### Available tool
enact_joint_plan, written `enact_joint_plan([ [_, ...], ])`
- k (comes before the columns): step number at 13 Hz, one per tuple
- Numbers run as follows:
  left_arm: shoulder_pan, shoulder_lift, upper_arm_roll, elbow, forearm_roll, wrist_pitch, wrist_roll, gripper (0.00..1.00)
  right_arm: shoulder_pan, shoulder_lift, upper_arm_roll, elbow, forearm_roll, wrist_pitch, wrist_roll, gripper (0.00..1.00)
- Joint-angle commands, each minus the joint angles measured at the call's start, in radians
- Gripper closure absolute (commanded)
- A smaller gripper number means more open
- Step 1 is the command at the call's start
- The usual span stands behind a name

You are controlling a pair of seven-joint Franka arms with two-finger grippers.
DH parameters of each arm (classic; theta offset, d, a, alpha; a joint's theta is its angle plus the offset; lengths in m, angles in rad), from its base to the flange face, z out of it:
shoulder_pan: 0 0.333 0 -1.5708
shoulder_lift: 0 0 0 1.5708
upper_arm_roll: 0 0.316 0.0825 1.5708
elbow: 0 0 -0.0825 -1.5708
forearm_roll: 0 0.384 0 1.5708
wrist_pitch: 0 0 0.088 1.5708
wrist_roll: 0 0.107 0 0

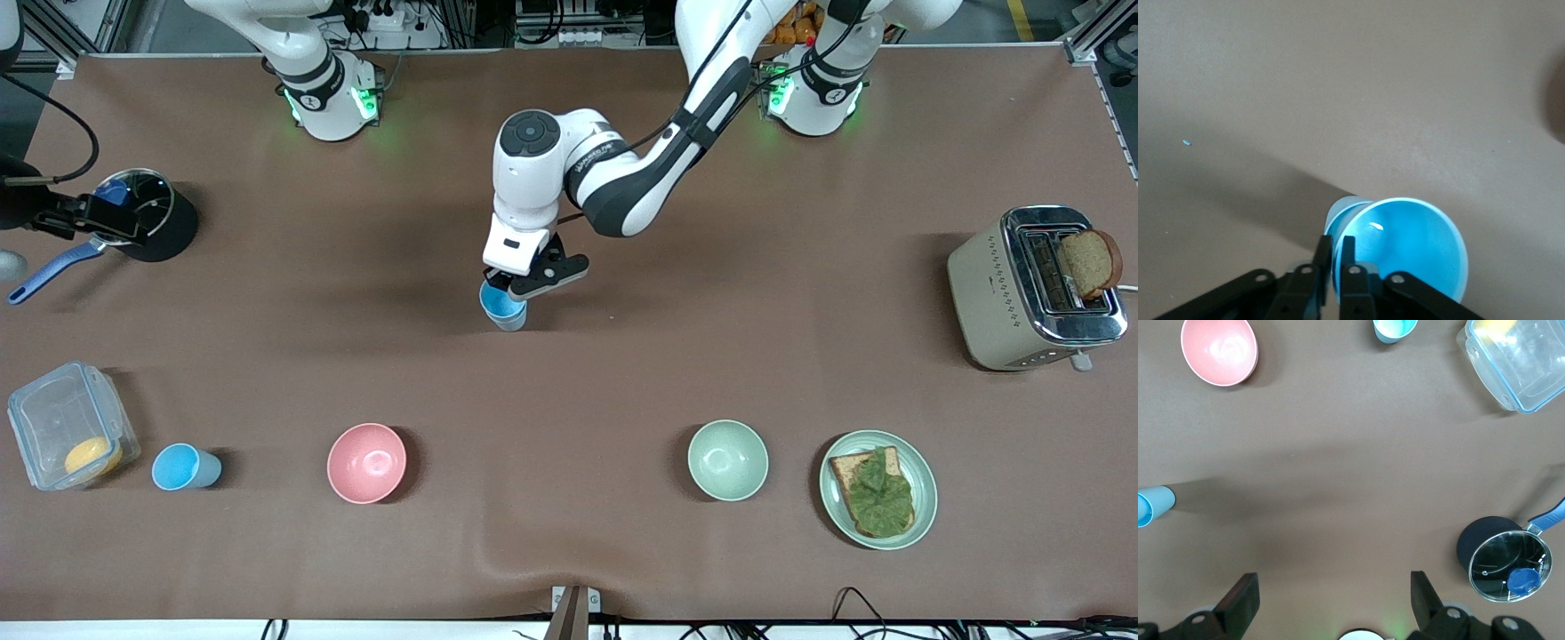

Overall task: Stack blue cups with both arms
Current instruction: 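Open the left gripper and lift it off the stacked cups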

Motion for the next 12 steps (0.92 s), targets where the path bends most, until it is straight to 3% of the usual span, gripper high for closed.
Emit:
enact_joint_plan([
  [1, -0.006, -0.004, 0.002, 0.001, 0.032, -0.006, -0.104, 0.00, -0.022, -0.008, 0.022, -0.012, -0.014, 0.010, -0.014, 0.00],
  [3, -0.005, -0.026, 0.002, 0.003, 0.030, -0.021, -0.111, 0.00, -0.022, -0.008, 0.022, -0.012, -0.014, 0.010, -0.009, 0.00],
  [6, 0.067, -0.146, 0.005, 0.001, 0.033, -0.145, -0.067, 0.00, -0.027, -0.007, 0.021, -0.012, -0.014, 0.010, -0.017, 0.00],
  [10, 0.236, -0.291, 0.002, -0.002, 0.032, -0.406, 0.322, 0.00, -0.025, -0.007, 0.021, -0.012, -0.014, 0.007, -0.017, 0.00],
  [12, 0.321, -0.343, -0.001, -0.008, 0.029, -0.466, 0.468, 0.00, -0.025, -0.007, 0.021, -0.012, -0.016, 0.008, -0.017, 0.00],
])
